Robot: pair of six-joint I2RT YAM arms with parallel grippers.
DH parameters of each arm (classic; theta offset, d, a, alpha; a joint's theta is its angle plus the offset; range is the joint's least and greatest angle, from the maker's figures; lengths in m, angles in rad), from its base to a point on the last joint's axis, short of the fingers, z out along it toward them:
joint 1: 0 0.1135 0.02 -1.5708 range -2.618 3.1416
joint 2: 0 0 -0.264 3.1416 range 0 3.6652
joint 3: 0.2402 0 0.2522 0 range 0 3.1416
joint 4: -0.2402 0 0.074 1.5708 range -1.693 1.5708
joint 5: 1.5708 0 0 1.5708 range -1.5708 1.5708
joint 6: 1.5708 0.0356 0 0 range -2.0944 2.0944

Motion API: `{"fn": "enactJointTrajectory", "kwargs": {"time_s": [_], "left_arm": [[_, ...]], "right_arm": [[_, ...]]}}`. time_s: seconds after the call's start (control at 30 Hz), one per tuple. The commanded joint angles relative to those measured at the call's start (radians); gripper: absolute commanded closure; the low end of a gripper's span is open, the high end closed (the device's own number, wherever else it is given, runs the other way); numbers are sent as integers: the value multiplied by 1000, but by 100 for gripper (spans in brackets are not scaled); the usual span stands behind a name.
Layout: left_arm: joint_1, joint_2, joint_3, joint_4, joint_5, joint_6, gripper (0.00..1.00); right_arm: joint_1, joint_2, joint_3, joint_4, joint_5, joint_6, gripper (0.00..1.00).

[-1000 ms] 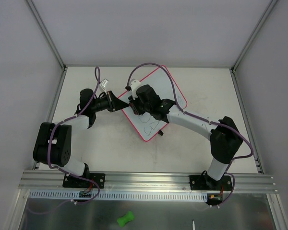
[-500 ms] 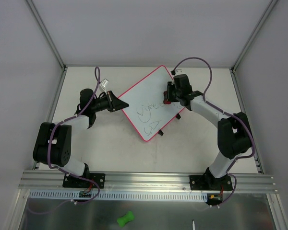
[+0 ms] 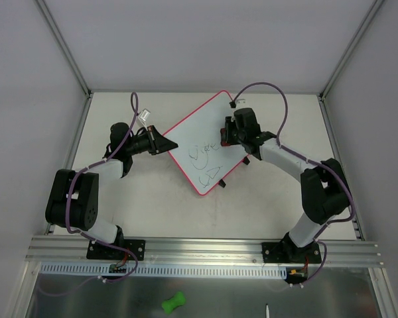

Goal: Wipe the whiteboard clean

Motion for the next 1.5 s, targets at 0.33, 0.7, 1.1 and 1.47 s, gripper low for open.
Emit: {"fn": "enactJointTrajectory", "kwargs": {"time_s": [0.33,0.7,1.1,1.47], "left_arm": [[-2,-35,-6,46,65,59,100],[-2,-36,-8,46,64,58,100],[-2,-38,-11,47,62,59,100],[-2,-38,-6,41,64,61,100]], "right_arm": [[347,-16,45,36,-84,-290,100],[520,30,88,-39,92,-427,100],[223,-22,-27,7,-3,-126,100],[-33,-25,-186,30,108,174,100]]}}
